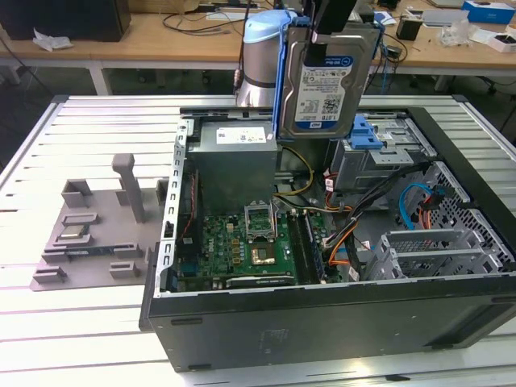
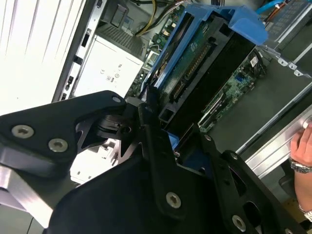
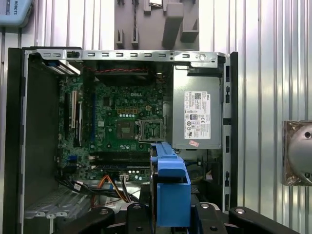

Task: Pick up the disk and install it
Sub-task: 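Pick up the disk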

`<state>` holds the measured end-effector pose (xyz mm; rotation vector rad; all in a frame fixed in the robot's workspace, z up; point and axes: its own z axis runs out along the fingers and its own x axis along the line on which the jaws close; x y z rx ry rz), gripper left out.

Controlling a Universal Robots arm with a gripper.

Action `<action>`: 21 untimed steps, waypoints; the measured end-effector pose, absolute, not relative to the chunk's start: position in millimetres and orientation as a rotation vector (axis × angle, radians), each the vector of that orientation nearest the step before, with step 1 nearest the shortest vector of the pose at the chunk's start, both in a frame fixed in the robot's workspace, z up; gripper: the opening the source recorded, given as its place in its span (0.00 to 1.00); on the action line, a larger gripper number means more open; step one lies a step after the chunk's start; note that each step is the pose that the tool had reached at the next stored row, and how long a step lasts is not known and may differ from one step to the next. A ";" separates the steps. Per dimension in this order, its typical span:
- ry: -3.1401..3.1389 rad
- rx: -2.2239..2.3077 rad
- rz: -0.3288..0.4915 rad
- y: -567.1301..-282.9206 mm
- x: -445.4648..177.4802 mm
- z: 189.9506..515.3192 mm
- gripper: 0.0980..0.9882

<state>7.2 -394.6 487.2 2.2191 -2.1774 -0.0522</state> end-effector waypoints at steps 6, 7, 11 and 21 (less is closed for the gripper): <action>-2.177 2.219 -0.052 -412.0 7.2 486.9 0.30; -2.177 2.219 -0.052 -413.4 7.2 486.8 0.30; -2.177 2.219 -0.052 -421.0 7.2 486.7 0.30; -2.177 2.219 -0.052 -440.4 7.2 486.4 0.30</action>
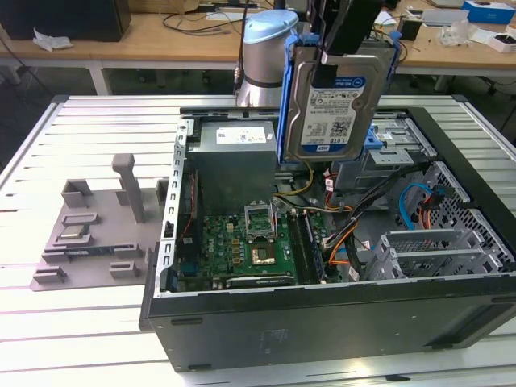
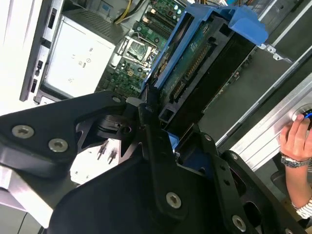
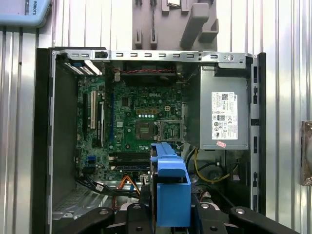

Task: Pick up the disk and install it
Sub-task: 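Pick up the disk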

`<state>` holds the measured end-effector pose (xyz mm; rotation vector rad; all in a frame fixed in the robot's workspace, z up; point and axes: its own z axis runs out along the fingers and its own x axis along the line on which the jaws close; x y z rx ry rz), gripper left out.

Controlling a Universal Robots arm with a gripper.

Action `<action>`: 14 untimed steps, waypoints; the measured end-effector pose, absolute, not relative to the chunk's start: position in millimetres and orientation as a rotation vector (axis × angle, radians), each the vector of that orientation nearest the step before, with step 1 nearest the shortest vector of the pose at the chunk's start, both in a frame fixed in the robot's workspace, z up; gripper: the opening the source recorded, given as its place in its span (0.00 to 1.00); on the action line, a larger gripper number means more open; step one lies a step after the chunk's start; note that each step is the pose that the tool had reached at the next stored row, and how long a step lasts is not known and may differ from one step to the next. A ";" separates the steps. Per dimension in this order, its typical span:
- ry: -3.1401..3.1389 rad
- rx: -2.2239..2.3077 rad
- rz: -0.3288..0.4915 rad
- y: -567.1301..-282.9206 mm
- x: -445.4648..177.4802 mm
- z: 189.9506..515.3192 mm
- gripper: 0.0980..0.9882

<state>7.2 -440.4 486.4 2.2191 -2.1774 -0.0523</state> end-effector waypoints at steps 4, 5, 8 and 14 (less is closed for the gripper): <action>-2.177 2.219 -0.052 -451.2 7.2 486.3 0.30; -2.177 2.219 -0.052 -453.1 7.2 486.3 0.30; -2.177 2.219 -0.052 -459.3 7.2 486.3 0.30; -2.177 2.219 -0.052 -476.4 7.2 486.0 0.30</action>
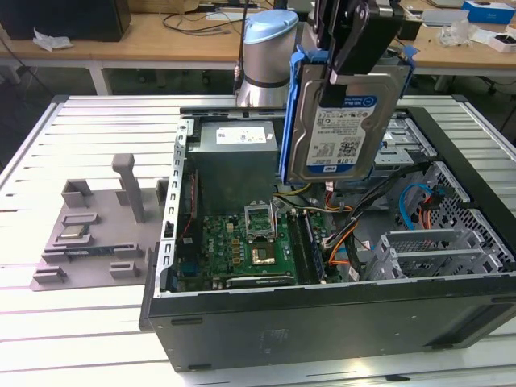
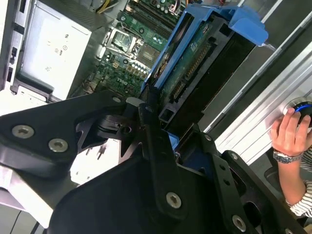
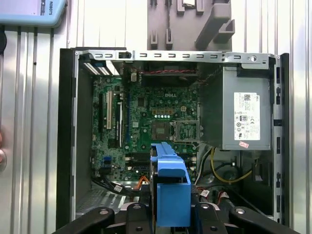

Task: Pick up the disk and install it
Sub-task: 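Pick up the disk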

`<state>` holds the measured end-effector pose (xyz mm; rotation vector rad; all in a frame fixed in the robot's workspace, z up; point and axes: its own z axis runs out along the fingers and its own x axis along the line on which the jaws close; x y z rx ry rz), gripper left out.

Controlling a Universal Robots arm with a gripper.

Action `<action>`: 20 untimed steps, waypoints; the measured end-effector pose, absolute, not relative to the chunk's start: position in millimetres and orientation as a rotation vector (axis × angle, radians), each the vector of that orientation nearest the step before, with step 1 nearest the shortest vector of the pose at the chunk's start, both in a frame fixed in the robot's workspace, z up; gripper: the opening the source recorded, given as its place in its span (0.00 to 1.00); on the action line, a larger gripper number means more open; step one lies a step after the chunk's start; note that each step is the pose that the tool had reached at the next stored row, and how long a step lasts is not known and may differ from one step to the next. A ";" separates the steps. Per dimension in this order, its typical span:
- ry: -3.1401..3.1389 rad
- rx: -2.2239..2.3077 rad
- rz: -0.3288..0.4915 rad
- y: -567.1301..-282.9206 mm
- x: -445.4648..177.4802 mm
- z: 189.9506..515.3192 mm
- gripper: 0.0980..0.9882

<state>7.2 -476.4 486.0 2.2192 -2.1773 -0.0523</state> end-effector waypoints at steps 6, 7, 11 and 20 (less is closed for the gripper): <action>-2.177 2.219 -0.052 -490.3 7.2 485.9 0.30; -2.177 2.219 -0.052 -491.8 7.2 485.8 0.30; -2.177 2.219 -0.052 -502.9 7.2 485.7 0.30; -2.177 2.219 -0.052 -525.7 7.2 485.4 0.30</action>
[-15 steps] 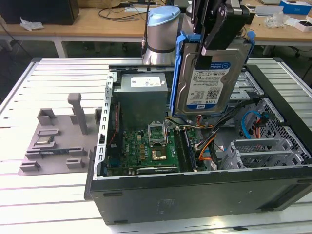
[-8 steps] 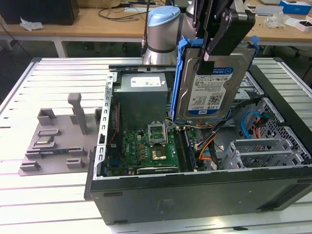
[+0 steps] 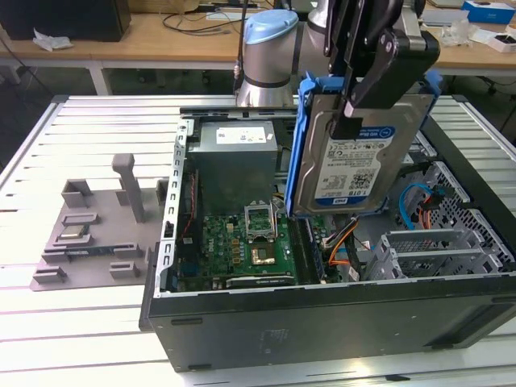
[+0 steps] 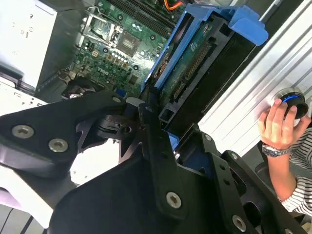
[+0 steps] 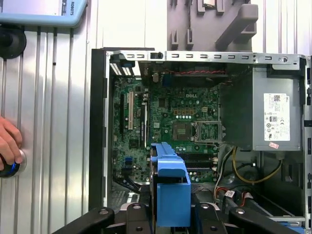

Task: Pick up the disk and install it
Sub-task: 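Pick up the disk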

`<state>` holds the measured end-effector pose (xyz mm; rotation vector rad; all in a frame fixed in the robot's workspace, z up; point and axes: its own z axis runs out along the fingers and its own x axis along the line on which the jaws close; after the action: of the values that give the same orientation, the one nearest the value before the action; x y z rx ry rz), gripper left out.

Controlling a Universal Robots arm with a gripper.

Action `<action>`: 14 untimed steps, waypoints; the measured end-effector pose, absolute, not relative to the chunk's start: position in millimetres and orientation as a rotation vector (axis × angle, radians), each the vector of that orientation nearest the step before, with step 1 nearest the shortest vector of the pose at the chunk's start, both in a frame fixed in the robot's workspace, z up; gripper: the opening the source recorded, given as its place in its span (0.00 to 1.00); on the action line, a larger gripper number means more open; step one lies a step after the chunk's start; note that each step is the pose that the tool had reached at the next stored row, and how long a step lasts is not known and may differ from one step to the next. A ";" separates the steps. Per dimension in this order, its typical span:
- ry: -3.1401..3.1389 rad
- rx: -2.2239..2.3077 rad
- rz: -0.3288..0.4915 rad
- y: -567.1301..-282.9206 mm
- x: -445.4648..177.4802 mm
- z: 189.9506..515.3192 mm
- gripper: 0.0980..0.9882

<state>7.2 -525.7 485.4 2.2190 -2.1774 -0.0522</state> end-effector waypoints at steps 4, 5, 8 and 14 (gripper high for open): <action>-2.177 2.219 -0.052 -532.4 7.2 485.3 0.30; -2.177 2.219 -0.052 -545.1 7.2 485.2 0.30; -2.177 2.219 -0.052 -586.2 7.2 484.6 0.30; -2.189 2.232 -0.080 -592.4 7.7 484.4 0.30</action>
<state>7.7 -592.4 484.4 2.2320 -2.1889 -0.0799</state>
